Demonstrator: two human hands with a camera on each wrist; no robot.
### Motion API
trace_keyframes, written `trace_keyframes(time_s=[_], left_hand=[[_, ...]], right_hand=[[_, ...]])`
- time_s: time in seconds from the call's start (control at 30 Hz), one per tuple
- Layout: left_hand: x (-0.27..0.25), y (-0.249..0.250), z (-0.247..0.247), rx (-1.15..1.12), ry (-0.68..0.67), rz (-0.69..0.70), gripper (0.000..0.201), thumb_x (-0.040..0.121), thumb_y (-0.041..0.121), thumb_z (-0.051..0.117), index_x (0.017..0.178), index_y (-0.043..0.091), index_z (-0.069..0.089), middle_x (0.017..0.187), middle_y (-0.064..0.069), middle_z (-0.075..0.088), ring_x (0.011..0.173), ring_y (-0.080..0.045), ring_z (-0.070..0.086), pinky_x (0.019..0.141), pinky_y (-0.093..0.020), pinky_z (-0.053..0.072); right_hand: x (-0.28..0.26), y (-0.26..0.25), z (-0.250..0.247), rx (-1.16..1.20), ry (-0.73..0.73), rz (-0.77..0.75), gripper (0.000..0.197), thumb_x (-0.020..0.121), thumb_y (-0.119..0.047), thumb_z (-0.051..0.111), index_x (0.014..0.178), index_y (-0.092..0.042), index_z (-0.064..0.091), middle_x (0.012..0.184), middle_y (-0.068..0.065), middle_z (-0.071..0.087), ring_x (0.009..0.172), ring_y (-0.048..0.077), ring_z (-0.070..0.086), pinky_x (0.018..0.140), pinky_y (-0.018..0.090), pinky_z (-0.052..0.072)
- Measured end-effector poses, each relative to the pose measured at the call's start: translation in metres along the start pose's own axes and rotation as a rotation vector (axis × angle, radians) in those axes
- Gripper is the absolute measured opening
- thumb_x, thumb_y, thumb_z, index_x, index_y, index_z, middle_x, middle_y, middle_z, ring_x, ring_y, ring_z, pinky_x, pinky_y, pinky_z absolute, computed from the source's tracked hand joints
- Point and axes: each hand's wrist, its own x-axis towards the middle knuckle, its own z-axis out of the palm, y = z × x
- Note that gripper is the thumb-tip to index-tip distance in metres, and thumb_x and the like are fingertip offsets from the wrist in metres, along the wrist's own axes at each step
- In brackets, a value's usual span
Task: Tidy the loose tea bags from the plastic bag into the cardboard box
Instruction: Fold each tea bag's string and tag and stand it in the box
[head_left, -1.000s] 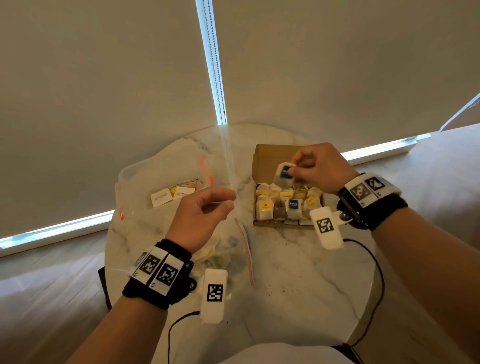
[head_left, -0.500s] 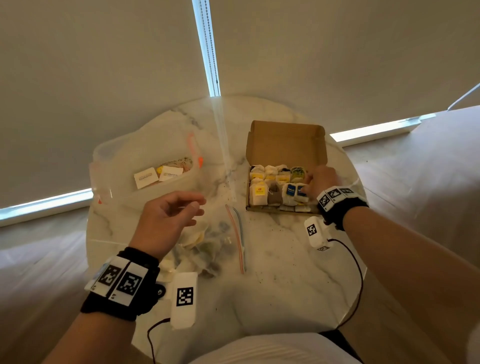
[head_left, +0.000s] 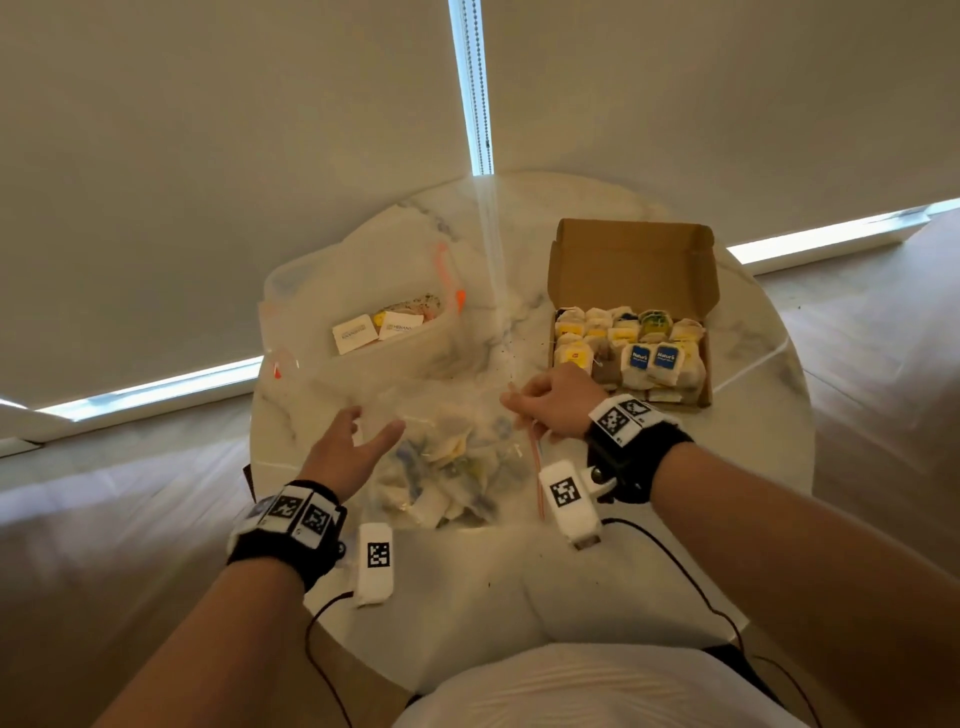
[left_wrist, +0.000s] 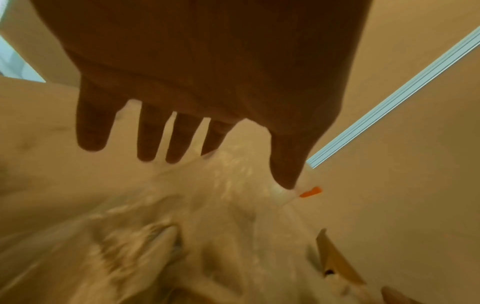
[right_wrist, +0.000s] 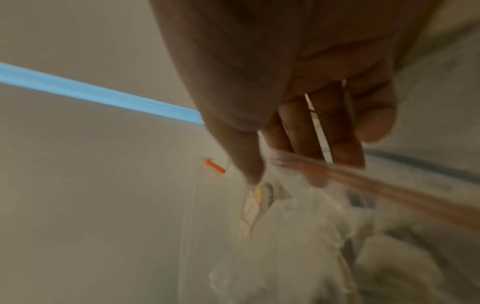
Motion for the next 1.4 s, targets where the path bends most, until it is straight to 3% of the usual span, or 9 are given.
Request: trace_keyframes(time_s=[0.07, 0.2, 0.27, 0.4, 0.67, 0.83, 0.93, 1.13, 1.4], left_hand=[[0.002, -0.007, 0.006, -0.052, -0.073, -0.021, 0.067, 0.086, 0.052, 0.069, 0.14, 0.021, 0.044, 0.131, -0.005, 0.057, 0.121, -0.026, 0.055, 0.102, -0.042, 0.043], [0.003, -0.016, 0.011, -0.175, 0.066, 0.152, 0.005, 0.088, 0.024, 0.073, 0.091, 0.023, 0.069, 0.088, -0.003, 0.075, 0.079, -0.02, 0.069, 0.075, -0.034, 0.05], [-0.002, -0.013, 0.009, -0.195, 0.108, 0.213, 0.011, 0.088, 0.016, 0.072, 0.08, 0.024, 0.071, 0.076, 0.002, 0.075, 0.073, -0.018, 0.069, 0.073, -0.032, 0.05], [-0.039, -0.001, -0.003, -0.253, 0.324, 0.403, 0.01, 0.086, 0.016, 0.075, 0.088, 0.027, 0.075, 0.086, 0.016, 0.072, 0.081, 0.004, 0.064, 0.076, -0.017, 0.048], [-0.051, -0.02, 0.007, -0.267, 0.253, 0.379, 0.016, 0.084, 0.013, 0.077, 0.083, 0.029, 0.075, 0.084, 0.015, 0.074, 0.079, 0.003, 0.067, 0.073, -0.007, 0.049], [-0.019, -0.035, 0.017, -0.091, 0.087, 0.294, 0.046, 0.083, 0.002, 0.074, 0.122, 0.025, 0.063, 0.122, 0.005, 0.064, 0.106, -0.012, 0.061, 0.093, -0.035, 0.052], [0.002, -0.049, 0.037, 0.251, -0.092, 0.186, 0.075, 0.076, 0.011, 0.081, 0.142, 0.017, 0.046, 0.137, -0.005, 0.054, 0.12, -0.025, 0.055, 0.099, -0.036, 0.046], [0.015, -0.05, 0.064, 0.276, 0.067, 0.112, 0.009, 0.083, 0.021, 0.075, 0.091, 0.017, 0.073, 0.088, -0.003, 0.073, 0.09, -0.026, 0.068, 0.072, -0.027, 0.046], [-0.013, -0.044, 0.037, 0.242, 0.096, 0.164, 0.013, 0.083, 0.028, 0.079, 0.075, 0.018, 0.076, 0.07, 0.001, 0.069, 0.074, -0.02, 0.064, 0.07, -0.024, 0.042]], right_hand=[[-0.004, 0.0, 0.0, 0.102, 0.08, -0.006, 0.023, 0.092, -0.028, 0.066, 0.078, -0.01, 0.068, 0.084, 0.008, 0.075, 0.058, 0.014, 0.065, 0.047, 0.024, 0.048], [-0.024, 0.01, -0.017, 0.252, 0.194, -0.006, 0.019, 0.094, -0.019, 0.064, 0.089, -0.002, 0.069, 0.077, 0.008, 0.072, 0.057, 0.013, 0.061, 0.051, 0.026, 0.045], [-0.036, 0.016, -0.022, 0.221, 0.211, -0.025, 0.019, 0.093, -0.018, 0.064, 0.088, 0.0, 0.069, 0.074, 0.008, 0.072, 0.058, 0.014, 0.06, 0.052, 0.027, 0.045], [-0.067, 0.018, -0.03, 0.384, 0.316, -0.242, 0.015, 0.091, -0.013, 0.067, 0.087, 0.001, 0.069, 0.066, 0.008, 0.071, 0.054, 0.015, 0.058, 0.047, 0.024, 0.044], [-0.086, 0.037, -0.028, 0.394, 0.298, -0.246, 0.012, 0.09, -0.012, 0.068, 0.084, -0.001, 0.07, 0.072, 0.01, 0.073, 0.059, 0.02, 0.057, 0.05, 0.026, 0.043], [-0.081, 0.035, -0.027, 0.487, 0.299, -0.217, 0.009, 0.091, -0.012, 0.066, 0.085, -0.008, 0.07, 0.074, 0.006, 0.073, 0.064, 0.015, 0.059, 0.053, 0.026, 0.044], [-0.078, 0.046, -0.025, 0.379, 0.212, -0.195, 0.006, 0.088, -0.021, 0.071, 0.094, -0.021, 0.07, 0.087, -0.006, 0.075, 0.078, 0.006, 0.066, 0.062, 0.02, 0.049], [-0.064, 0.088, -0.009, -0.157, 0.034, -0.063, 0.014, 0.079, -0.019, 0.08, 0.087, -0.028, 0.074, 0.09, -0.009, 0.072, 0.083, 0.008, 0.065, 0.078, 0.021, 0.048], [-0.055, 0.087, -0.003, 0.138, 0.269, -0.062, 0.009, 0.086, -0.013, 0.071, 0.081, -0.02, 0.069, 0.075, -0.001, 0.075, 0.075, 0.012, 0.072, 0.075, 0.025, 0.053]])
